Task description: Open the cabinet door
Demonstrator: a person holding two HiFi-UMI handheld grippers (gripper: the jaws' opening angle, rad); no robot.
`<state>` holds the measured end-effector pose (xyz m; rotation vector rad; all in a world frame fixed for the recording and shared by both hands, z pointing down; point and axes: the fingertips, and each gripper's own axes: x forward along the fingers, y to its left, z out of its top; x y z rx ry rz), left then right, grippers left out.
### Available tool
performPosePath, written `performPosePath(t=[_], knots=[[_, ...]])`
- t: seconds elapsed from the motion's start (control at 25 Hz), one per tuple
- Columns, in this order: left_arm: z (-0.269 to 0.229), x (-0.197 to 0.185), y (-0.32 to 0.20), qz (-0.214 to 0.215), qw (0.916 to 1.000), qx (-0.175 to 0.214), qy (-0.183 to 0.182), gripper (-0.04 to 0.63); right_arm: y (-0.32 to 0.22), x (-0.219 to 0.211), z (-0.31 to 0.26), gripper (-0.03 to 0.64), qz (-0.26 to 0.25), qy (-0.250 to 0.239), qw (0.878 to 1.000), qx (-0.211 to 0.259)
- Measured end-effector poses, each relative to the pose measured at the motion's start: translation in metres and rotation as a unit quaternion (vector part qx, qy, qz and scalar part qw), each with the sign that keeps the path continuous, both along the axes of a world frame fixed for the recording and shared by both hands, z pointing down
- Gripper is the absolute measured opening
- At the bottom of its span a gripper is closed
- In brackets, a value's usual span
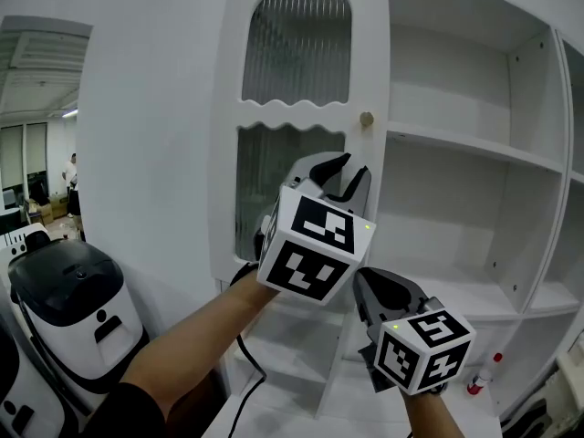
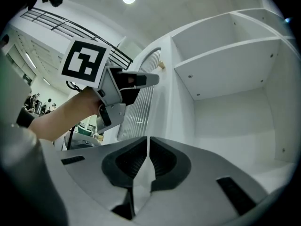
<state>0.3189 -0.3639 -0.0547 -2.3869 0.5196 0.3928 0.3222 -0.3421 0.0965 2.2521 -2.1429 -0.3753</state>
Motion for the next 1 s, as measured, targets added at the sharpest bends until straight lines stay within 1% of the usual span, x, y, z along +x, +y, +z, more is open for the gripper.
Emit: performPosePath(t=[0.2,0.4,0.72,0.76,0.8,0.92,1.0], knots=[[-0.024,0.002,-0.003,-0.008,0.9996,0.021,0.016,0.127,-0.003,0.002,-0.007,0.021,-0.009,-0.01,1.0,0.004],[-0.049,0.001,0.003,-0.014,0.9976,0.061,0.032,0.13,-0.005,0.005,-0.006,0.021,-0.007,-0.012,1.0,0.002],[-0.063,0.011,0.003,-0.025,0.9965,0.068,0.042,0.128,0.0,0.009,0.0,0.021,0.001,-0.018,1.0,0.004],[-0.064,0.012,0.003,-0.029,0.9963,0.069,0.041,0.122,0.001,0.01,0.002,0.021,0.002,-0.022,1.0,0.005],[-0.064,0.012,0.003,-0.033,0.996,0.073,0.04,0.092,0.002,0.011,0.004,0.021,0.003,-0.027,1.0,0.006],[-0.064,0.011,0.003,-0.045,0.9944,0.086,0.041,0.086,0.006,0.016,0.009,0.021,0.007,-0.037,0.999,0.007],[-0.063,0.01,0.003,-0.046,0.9943,0.086,0.043,0.081,0.008,0.018,0.012,0.021,0.01,-0.042,0.999,0.008]])
